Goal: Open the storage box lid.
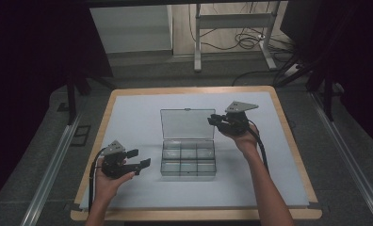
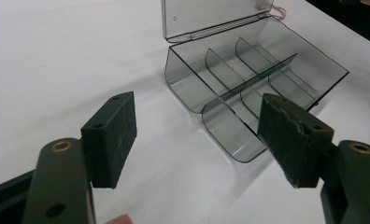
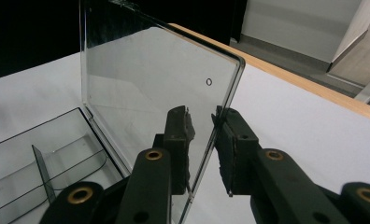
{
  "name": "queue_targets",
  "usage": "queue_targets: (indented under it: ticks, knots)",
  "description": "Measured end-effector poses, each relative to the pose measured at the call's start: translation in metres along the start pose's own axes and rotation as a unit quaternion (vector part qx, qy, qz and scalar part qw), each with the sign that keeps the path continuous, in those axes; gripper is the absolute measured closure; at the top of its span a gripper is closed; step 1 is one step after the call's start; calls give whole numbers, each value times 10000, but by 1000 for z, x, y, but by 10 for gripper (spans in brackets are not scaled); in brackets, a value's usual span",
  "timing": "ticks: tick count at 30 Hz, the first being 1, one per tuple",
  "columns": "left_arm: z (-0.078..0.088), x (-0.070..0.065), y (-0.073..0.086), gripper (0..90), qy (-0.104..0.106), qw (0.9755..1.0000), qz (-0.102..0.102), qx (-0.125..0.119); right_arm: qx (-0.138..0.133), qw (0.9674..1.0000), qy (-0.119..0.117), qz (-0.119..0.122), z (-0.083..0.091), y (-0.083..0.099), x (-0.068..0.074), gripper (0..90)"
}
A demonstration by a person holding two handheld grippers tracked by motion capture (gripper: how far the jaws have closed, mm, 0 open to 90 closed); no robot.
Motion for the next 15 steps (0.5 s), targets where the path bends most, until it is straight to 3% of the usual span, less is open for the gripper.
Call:
queue_targets:
  ticks: [15]
  knots:
    - [-1,0,1,287,32,10000,-14,53,148,9997,179,-74,-5,5,-9,724]
Point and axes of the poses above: each handheld gripper's, and its own axes: z roughly backward along the jaws, y roughly out of its underside, x roughly to its left, the point moved 6 cm from there along -z, roughly forward along the jaws, and after that the axes turned 14 degrees about -x, right-handed, at the moved point
